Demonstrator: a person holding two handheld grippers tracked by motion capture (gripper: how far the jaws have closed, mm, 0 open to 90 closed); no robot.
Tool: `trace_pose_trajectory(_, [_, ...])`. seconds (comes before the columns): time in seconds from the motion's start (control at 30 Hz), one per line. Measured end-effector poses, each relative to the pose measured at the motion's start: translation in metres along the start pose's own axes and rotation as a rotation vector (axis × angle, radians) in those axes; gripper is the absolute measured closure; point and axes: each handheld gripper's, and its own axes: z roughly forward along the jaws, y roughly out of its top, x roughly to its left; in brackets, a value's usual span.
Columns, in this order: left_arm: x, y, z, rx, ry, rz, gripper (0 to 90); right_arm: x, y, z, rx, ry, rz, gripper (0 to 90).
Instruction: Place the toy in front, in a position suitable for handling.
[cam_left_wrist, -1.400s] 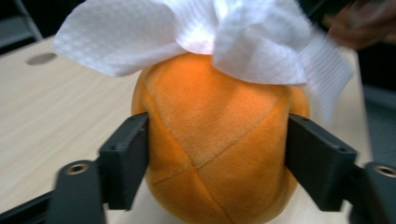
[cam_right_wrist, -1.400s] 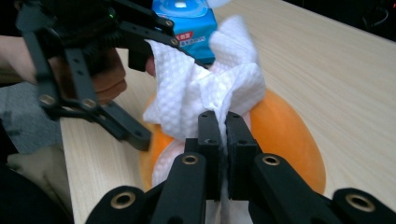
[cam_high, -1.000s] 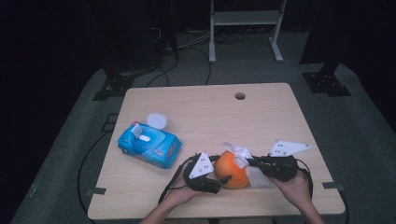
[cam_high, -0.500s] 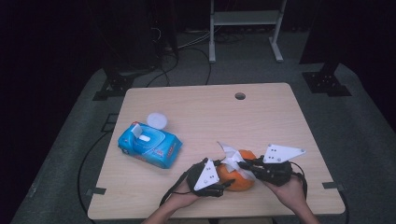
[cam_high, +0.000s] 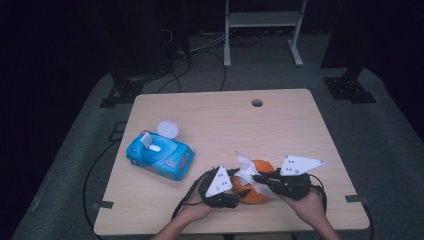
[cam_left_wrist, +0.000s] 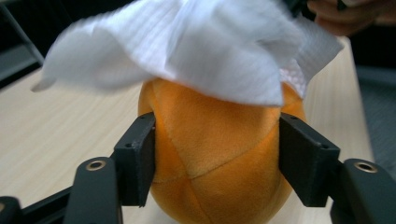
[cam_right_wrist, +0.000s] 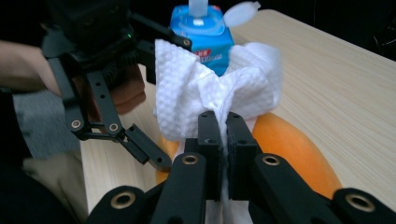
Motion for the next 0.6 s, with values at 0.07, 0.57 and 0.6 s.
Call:
trace_pose_trajectory(0.07, [0.004,-0.003,-0.001,0.003,-0.003,-0.01,35.1,-0.006,-0.003,-0.001,0.0,-0.016,0.025,85.9])
trace_pose_trajectory(0.57, [-0.004,0.001,-0.001,0.015,-0.014,0.098,33.4,-0.002,0.003,-0.001,0.024,-0.009,0.02,85.8])
trace_pose_trajectory(0.6, [-0.001,-0.001,-0.002,0.014,-0.019,0.075,33.3,-0.004,0.002,-0.002,0.03,-0.009,0.024,85.8])
